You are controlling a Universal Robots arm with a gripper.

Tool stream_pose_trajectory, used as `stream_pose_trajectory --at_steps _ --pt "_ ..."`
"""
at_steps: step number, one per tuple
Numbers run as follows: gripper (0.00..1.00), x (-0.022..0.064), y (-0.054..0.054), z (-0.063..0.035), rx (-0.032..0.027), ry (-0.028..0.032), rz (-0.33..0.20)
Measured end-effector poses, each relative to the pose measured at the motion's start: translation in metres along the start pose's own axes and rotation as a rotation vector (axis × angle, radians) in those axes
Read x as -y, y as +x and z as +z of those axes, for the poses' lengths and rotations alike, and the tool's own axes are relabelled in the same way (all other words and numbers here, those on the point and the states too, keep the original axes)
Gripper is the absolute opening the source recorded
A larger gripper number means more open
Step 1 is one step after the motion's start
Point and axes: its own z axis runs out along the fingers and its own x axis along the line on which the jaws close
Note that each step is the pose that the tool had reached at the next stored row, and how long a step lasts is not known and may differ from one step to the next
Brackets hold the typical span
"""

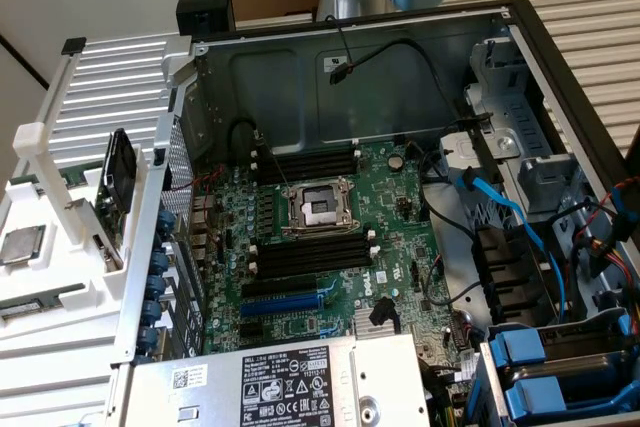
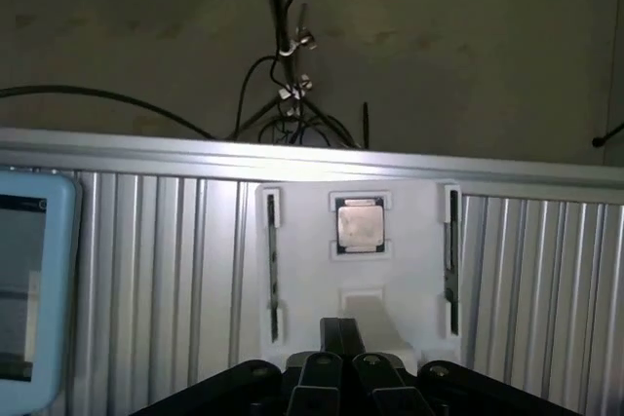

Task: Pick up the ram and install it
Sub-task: 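Pick up the ram and move it above insertion slot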

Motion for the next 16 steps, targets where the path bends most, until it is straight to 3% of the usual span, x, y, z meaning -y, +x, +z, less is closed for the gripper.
stream_pose_trajectory --at_steps 16 --pt "0.11 0.0007 0.0005 0.0060 0.0000 -0.0003 -0.005"
